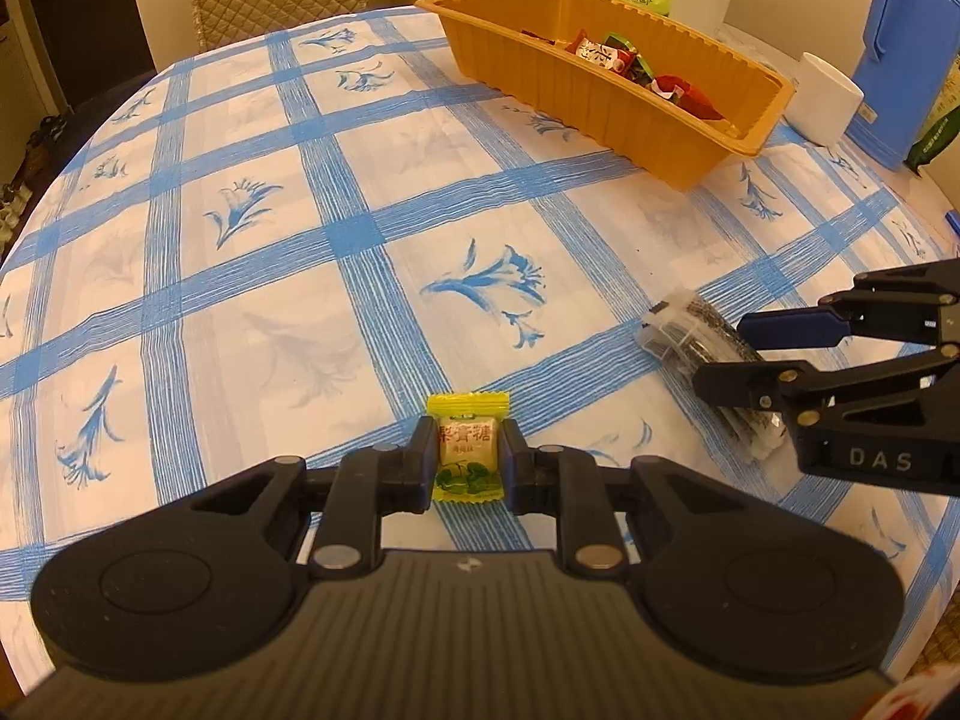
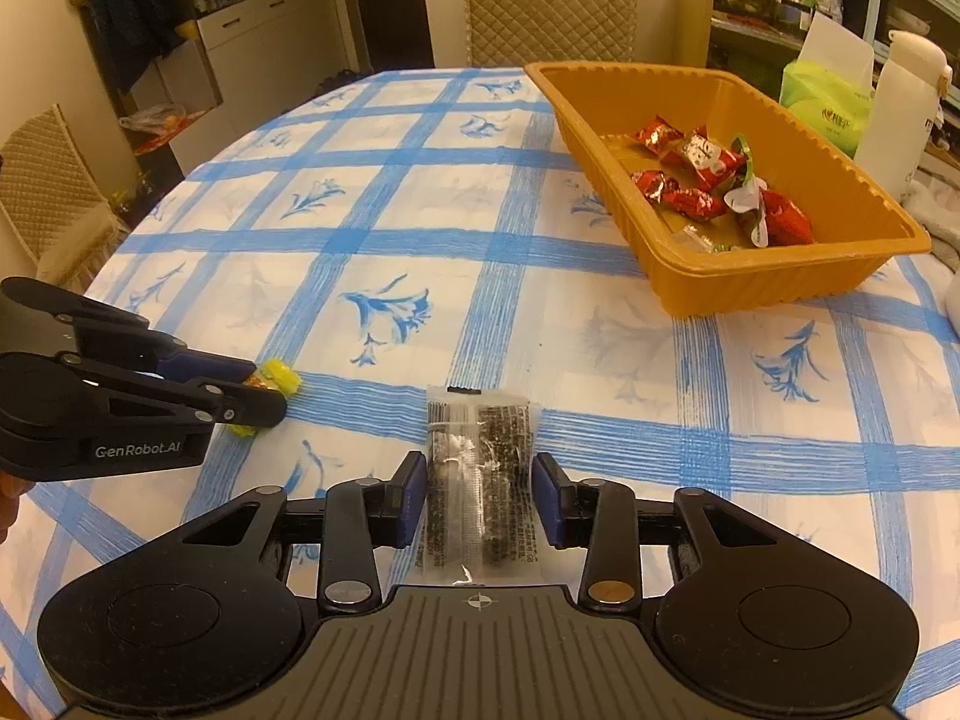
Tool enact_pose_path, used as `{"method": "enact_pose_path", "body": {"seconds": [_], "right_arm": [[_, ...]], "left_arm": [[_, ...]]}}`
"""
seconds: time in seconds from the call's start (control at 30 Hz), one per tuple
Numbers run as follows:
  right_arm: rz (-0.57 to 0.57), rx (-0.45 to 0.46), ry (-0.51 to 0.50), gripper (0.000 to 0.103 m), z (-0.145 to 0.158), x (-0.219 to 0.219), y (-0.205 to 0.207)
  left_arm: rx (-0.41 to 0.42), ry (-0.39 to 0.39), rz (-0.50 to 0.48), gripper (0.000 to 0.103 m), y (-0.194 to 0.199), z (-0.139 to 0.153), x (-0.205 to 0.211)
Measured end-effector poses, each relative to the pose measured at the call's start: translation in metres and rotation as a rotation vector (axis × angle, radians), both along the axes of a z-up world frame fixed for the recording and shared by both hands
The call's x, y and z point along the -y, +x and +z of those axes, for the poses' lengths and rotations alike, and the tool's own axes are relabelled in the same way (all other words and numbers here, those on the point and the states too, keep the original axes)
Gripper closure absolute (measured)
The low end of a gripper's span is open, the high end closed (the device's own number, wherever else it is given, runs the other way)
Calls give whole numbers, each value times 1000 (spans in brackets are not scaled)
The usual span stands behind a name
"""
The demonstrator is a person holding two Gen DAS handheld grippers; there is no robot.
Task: Organize snacks
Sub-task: 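Grasp the yellow-green candy with the left tool while the right tool grasps the clear seaweed bag, then carry the yellow-green candy and seaweed bag over the orange tray with both tools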
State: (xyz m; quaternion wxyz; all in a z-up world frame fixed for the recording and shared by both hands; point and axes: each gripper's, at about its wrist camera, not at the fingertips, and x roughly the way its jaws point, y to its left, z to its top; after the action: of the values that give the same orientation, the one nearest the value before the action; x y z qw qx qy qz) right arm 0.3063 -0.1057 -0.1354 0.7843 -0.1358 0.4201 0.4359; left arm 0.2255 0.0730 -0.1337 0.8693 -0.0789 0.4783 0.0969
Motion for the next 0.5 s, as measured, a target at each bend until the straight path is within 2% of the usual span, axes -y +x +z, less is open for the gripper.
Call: {"method": "enact_pose_path", "body": {"seconds": [0.23, 0.5], "right_arm": [[16, 24, -29, 63, -8, -4, -5], [37, 31, -16, 65, 0, 0, -8]], "left_arm": [[-1, 14, 4, 85, -1, 0, 5], [1, 9, 5, 85, -6, 3, 8]]}}
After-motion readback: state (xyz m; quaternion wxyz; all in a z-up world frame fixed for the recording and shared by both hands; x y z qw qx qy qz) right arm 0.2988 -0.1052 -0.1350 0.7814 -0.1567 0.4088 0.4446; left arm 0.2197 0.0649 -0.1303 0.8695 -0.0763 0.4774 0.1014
